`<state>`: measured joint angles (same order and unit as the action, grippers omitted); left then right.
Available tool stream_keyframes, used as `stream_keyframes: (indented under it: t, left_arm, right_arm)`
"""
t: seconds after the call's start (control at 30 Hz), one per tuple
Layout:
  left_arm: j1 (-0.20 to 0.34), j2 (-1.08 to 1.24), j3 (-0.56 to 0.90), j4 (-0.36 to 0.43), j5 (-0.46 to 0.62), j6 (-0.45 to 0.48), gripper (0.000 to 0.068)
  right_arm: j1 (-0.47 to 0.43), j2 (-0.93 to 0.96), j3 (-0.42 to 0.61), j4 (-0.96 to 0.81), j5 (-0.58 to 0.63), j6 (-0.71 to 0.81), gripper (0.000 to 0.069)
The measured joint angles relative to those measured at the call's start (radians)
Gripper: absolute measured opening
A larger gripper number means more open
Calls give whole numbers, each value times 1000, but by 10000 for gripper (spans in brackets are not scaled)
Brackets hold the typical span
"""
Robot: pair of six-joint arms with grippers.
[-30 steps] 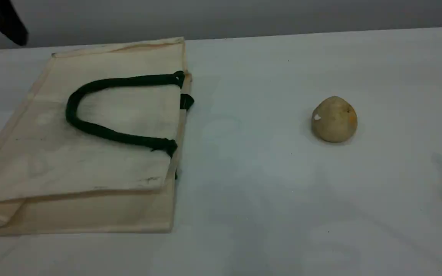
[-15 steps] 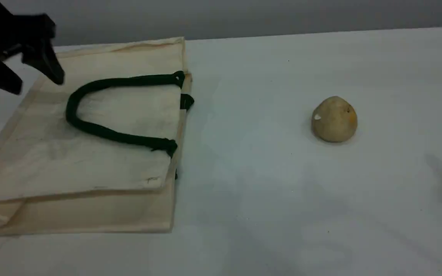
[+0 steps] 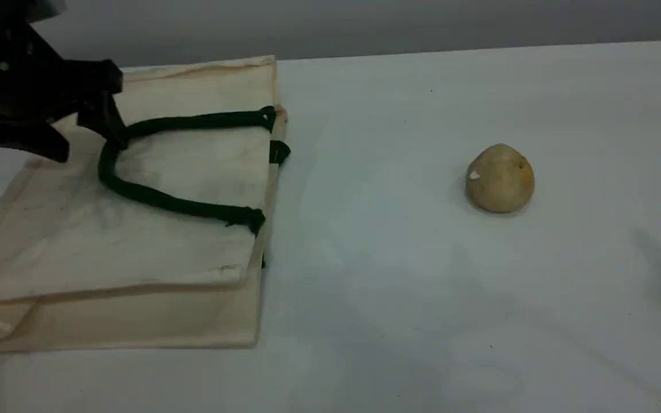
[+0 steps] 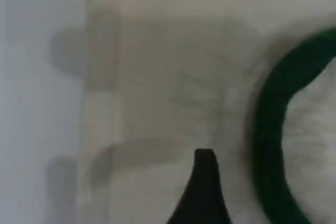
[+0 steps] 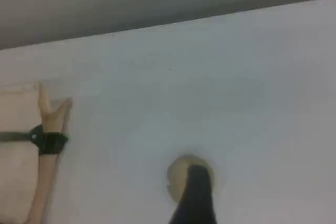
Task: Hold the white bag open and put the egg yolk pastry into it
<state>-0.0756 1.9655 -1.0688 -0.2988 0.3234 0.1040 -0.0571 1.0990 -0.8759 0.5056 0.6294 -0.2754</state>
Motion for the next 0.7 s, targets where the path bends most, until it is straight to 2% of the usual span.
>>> stream_keyframes:
  t: [0.47, 0.6, 0.7]
  left_arm:
    - [-7, 61, -15, 3, -28, 0, 538]
    - [-7, 62, -15, 3, -32, 0, 460]
    - [-7, 76, -16, 4, -34, 0, 372]
  right_arm:
    - [0, 0, 0, 0, 3, 0, 570]
    - [0, 0, 0, 0, 4, 0, 570]
    - [0, 0, 0, 0, 4, 0, 570]
